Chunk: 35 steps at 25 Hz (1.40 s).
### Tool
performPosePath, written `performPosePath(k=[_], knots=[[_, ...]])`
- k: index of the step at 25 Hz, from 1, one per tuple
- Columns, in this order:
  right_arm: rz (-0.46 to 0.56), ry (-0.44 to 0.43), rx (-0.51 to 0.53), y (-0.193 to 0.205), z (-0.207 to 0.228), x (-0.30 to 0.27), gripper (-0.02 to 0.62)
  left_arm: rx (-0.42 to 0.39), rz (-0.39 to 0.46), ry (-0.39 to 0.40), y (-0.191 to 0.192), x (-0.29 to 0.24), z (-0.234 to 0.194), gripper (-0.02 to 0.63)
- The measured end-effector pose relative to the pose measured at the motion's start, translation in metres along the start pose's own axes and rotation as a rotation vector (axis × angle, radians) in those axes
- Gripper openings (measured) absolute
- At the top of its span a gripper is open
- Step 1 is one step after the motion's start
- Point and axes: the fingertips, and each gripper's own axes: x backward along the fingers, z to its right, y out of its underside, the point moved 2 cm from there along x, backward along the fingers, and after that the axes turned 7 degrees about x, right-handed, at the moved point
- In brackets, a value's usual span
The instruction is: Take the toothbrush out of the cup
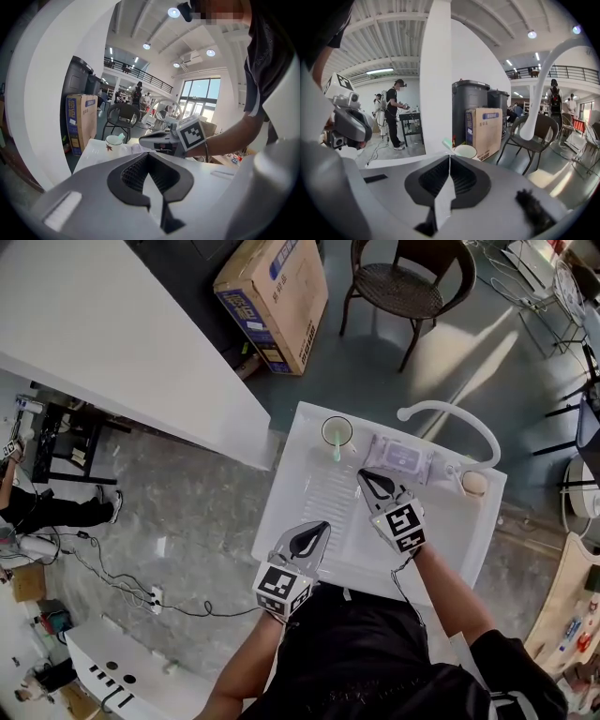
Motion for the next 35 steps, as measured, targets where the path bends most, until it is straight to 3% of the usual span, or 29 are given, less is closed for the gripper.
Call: performPosePath(k=[13, 16, 18, 35], knots=[[-0.049, 0.026, 0.126, 0.011, 0.006, -0.052, 0.014, 0.040, 0.016, -0.043, 0.004, 0.020, -0.004, 0.009], [-0.055, 0.030, 0.129, 0.011, 0.008, -0.058, 0.020, 0.049, 0.016, -0.053, 0.007, 0.024, -0.006, 0.009], [-0.054, 0.015, 0.130, 0.012, 0.006, -0.063, 0.077, 0.053, 0.008, -0.057, 0.009, 0.025, -0.009, 0.009], [-0.043, 0.051, 0.138, -0.002, 0.016, -0.092, 0.087, 0.095, -0.012, -0.054, 0.011, 0.031, -0.020, 0.009]])
